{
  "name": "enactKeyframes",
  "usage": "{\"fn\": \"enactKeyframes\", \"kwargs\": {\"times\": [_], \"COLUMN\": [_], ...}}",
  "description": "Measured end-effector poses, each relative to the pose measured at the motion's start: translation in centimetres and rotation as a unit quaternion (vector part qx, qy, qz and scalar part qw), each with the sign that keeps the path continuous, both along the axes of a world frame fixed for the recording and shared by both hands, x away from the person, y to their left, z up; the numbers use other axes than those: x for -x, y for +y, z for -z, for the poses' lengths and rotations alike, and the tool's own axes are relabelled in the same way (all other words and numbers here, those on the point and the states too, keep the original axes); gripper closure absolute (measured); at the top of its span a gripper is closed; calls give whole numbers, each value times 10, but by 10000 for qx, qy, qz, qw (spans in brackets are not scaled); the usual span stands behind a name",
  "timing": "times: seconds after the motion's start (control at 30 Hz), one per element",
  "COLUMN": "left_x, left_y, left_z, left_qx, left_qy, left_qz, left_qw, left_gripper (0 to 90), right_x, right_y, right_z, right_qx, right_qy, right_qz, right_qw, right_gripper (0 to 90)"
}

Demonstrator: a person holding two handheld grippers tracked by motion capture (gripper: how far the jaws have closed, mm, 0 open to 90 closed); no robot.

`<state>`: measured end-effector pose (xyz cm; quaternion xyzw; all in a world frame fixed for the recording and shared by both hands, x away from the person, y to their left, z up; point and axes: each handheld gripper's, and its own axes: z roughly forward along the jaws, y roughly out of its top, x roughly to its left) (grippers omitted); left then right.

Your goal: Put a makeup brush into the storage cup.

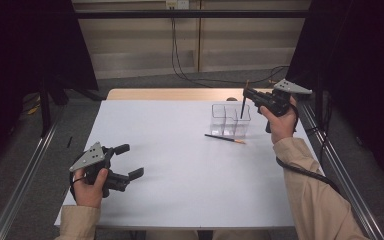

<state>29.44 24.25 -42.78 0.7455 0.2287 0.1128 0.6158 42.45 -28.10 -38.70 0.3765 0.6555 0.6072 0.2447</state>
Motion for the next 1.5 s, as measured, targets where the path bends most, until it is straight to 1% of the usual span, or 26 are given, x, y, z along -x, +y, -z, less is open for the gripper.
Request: {"fn": "enactKeyframes", "kwargs": {"times": [0.53, 0.67, 0.73, 0.97, 1.27, 1.5], "left_x": [0, 0, 0, 0, 0, 1], "left_y": [0, 0, 0, 0, 0, 0], "left_z": [0, 0, 0, 0, 0, 0], "left_qx": [17, 24, -14, 15, -15, 2], "left_qy": [15, 7, 10, 12, 10, 9], "left_qz": [7, 8, 19, 18, 34, 12], "left_qw": [10000, 10000, 10000, 10000, 10000, 10000], "left_gripper": [7, 6, 6, 6, 7, 7], "right_x": [-1, 0, 0, 0, 0, -1], "right_y": [2, 2, 2, 1, 3, 3], "right_z": [8, 8, 8, 10, 12, 15], "right_qx": [25, 56, 49, 45, 90, 100], "right_qy": [64, 58, 59, 95, 104, 135], "right_qz": [-12, -28, -30, -15, -56, -69], "right_qw": [10000, 10000, 10000, 9999, 9999, 9998], "right_gripper": [841, 841, 840, 840, 840, 840]}}
